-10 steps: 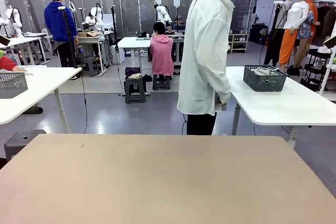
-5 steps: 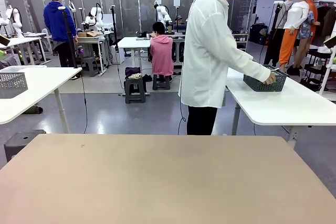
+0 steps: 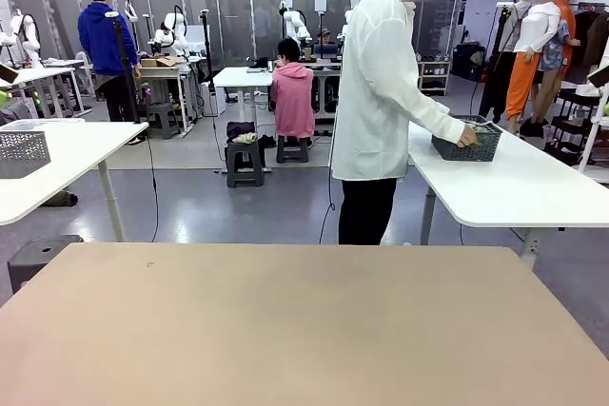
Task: Fold the towels and place them in the basket.
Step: When a person lays out a Towel with hook on the table, fold it in half twice.
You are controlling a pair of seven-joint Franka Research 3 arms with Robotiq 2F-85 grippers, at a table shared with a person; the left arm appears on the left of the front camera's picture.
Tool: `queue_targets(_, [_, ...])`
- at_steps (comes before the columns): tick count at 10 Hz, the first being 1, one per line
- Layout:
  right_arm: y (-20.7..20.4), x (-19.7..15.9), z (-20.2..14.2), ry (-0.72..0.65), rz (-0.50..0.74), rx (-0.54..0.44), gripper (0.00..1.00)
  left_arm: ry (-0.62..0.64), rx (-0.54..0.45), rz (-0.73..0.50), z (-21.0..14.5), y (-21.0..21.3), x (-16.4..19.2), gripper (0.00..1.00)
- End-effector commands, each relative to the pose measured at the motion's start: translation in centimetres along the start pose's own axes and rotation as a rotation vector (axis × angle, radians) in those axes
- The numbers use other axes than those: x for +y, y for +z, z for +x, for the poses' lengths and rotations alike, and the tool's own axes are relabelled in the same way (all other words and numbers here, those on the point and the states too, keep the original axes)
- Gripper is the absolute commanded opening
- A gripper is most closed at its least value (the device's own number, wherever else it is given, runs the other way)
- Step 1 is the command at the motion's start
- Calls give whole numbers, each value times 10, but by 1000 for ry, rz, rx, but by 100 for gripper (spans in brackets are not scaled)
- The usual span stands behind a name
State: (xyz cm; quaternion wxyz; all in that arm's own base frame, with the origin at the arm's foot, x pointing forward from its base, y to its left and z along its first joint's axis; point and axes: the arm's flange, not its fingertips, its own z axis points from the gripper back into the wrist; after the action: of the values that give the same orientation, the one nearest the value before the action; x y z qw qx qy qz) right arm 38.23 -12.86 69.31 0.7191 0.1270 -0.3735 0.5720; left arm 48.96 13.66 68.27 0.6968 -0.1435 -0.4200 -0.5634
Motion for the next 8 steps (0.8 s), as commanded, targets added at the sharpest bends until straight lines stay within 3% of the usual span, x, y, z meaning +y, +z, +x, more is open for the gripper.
queue_targets(1, [2,0,2,6,19,-31,100,10,-30,-17,2,2,2,100])
queue_targets(4, [11,-2,6,1,58,-108,100,21,-68,-43,8,5,4,100])
queue_targets(8, [9,-2,8,12,114,-141,100,20,-70,-43,8,7,4,100])
